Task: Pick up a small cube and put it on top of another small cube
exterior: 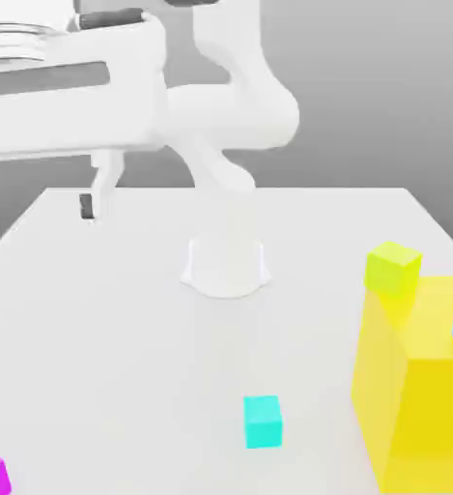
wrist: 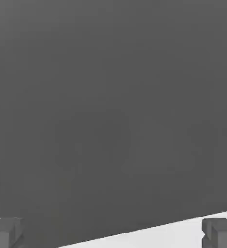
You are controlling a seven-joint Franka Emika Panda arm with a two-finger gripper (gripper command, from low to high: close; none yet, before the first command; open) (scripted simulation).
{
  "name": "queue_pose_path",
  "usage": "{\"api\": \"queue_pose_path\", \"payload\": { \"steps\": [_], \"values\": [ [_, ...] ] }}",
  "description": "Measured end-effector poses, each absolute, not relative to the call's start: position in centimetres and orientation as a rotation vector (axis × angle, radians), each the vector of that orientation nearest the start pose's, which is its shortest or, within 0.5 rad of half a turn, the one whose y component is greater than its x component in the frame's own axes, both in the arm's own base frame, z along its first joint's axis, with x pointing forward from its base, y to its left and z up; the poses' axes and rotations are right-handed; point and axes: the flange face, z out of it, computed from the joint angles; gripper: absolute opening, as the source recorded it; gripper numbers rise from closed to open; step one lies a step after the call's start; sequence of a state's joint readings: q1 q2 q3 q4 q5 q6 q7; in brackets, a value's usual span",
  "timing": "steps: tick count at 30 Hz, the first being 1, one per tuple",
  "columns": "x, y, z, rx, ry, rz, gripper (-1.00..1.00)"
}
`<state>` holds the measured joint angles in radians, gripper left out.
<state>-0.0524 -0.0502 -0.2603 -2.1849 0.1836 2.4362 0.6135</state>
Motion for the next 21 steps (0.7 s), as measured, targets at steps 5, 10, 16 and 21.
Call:
{"api": "queue_pose_path", "payload": {
  "steps": [5, 10, 16, 21],
  "values": [
    [53.1, -21.4, 35.9, -2.538, 1.581, -0.264, 0.00],
    [52.3, -25.5, 27.6, -2.554, 1.695, -0.129, 0.00],
    [50.2, -29.3, 18.0, -2.570, 1.802, -0.007, 0.00],
    [50.0, -29.4, 13.9, -2.569, 1.807, -0.001, -1.00]
  ]
}}
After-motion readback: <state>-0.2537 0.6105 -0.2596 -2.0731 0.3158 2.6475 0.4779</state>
